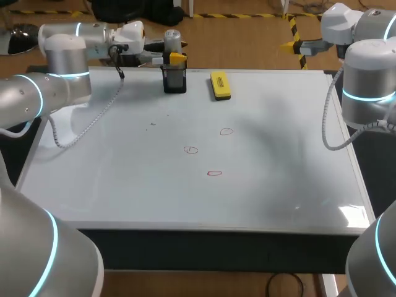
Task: Pick up the inspection probe, press it on each red-marked spot on the whiteboard one by one, put down the probe, pick up the eraser, and wipe off all the red marks.
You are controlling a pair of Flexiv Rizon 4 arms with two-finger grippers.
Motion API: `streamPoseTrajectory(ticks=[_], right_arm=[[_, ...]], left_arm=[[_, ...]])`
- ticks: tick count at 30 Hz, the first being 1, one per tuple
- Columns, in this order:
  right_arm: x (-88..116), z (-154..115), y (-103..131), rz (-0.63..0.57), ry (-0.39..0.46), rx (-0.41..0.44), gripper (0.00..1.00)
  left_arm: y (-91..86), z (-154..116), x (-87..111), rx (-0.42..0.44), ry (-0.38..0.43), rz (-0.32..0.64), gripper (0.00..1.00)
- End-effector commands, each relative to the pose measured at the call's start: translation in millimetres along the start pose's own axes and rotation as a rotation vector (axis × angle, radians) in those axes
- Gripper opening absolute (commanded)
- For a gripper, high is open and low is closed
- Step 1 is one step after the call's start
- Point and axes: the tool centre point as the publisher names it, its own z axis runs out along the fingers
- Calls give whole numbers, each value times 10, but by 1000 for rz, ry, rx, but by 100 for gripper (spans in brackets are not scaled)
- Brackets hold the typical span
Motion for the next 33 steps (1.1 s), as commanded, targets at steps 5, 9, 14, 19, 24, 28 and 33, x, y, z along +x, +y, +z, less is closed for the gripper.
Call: streamPoseTrajectory(ticks=[5,9,14,19,24,28,33], right_arm=[[-4,2,0,0,1,1,100],[-4,2,0,0,1,1,100],[-4,2,0,0,1,1,100],[-4,2,0,0,1,1,100],[-4,2,0,0,1,1,100],[-4,2,0,0,1,1,100],[-4,2,0,0,1,1,100]], left_arm=[[-31,-22,78,-9,-3,4,0],[-77,-14,111,-8,5,15,0],[-214,33,149,3,22,38,0],[-326,88,166,-6,33,64,0],[-441,88,167,-6,32,80,0],[-541,78,174,-14,38,101,0],[-675,57,195,-8,40,119,0]])
